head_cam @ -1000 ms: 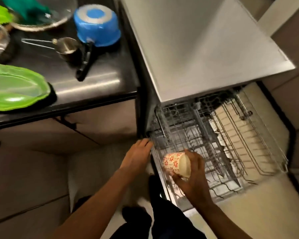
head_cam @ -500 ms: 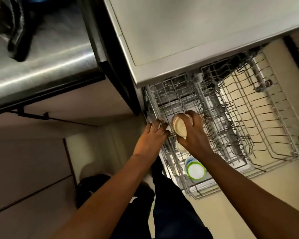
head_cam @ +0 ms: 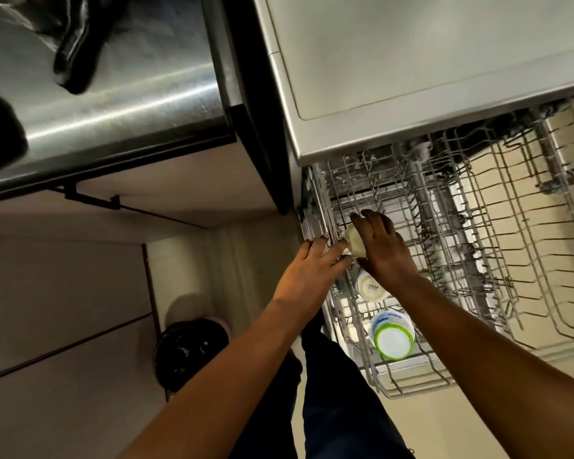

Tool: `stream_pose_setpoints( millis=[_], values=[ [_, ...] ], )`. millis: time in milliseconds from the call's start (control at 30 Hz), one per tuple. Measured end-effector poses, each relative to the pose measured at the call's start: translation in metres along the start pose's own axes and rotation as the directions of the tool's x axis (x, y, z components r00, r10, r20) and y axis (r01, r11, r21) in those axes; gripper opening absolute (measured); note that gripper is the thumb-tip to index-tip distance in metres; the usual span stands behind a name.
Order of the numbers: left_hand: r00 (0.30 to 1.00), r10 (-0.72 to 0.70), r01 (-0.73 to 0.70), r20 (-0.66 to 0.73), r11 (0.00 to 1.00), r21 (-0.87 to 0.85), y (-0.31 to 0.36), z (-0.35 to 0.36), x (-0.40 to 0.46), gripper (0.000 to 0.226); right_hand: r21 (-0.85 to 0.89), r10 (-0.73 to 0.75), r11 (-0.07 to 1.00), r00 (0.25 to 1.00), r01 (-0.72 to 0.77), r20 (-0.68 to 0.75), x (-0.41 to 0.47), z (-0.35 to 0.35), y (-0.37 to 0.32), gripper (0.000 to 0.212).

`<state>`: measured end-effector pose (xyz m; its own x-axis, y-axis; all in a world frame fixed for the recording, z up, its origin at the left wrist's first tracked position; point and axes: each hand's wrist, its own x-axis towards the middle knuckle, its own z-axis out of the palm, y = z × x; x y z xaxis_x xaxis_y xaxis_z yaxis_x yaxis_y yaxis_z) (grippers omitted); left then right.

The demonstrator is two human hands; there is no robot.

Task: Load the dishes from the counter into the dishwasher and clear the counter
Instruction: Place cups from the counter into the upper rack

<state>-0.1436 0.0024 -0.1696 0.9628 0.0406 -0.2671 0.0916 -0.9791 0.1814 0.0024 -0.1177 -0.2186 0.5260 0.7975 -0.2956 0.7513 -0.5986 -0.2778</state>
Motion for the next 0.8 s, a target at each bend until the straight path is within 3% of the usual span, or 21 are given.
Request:
stream_pose_setpoints(
  millis=[100, 167, 233, 333, 433, 567, 667, 800],
  values=[
    [1.0, -0.002, 0.001, -0.028, 1.0, -0.027, -0.001, -0.003, -0.002, 0.069, 0.043, 0.057, 0.997, 0.996, -0.06, 0.074, -0.003, -0.009, 0.002, 0.11],
    [0.998, -0.013, 0.01, -0.056, 0.999, -0.052, -0.003, -0.004, -0.009, 0.073, 0.174, 0.146, 0.973, 0.987, -0.155, 0.063, -0.009, -0.019, 0.0, 0.105],
    [0.993, -0.068, 0.06, -0.092, 0.994, -0.092, -0.006, -0.006, -0.02, 0.079, 0.333, 0.252, 0.921, 0.96, -0.2, -0.119, -0.021, -0.03, -0.009, 0.081],
    [0.974, -0.184, 0.166, -0.133, 0.977, -0.135, -0.019, -0.015, -0.046, 0.08, 0.461, 0.374, 0.872, 0.829, -0.162, -0.416, -0.046, -0.037, -0.043, 0.045],
    [0.946, -0.286, 0.258, -0.149, 0.949, -0.182, -0.036, -0.025, -0.081, 0.066, 0.448, 0.243, 0.894, 0.831, 0.009, -0.501, -0.062, -0.036, -0.093, 0.036],
    [0.886, -0.411, 0.363, -0.216, 0.903, -0.229, -0.064, -0.034, -0.138, 0.058, 0.364, -0.114, 0.884, 0.891, 0.293, -0.44, -0.068, -0.036, -0.163, 0.027],
    [0.802, -0.523, 0.451, -0.288, 0.847, -0.281, -0.087, -0.041, -0.188, 0.056, 0.291, -0.332, 0.832, 0.844, 0.472, -0.421, -0.067, -0.044, -0.215, 0.026],
    [0.65, -0.65, 0.572, -0.394, 0.76, -0.309, -0.113, -0.056, -0.257, 0.052, 0.266, -0.438, 0.786, 0.806, 0.558, -0.399, -0.064, -0.053, -0.27, 0.026]
  ],
)
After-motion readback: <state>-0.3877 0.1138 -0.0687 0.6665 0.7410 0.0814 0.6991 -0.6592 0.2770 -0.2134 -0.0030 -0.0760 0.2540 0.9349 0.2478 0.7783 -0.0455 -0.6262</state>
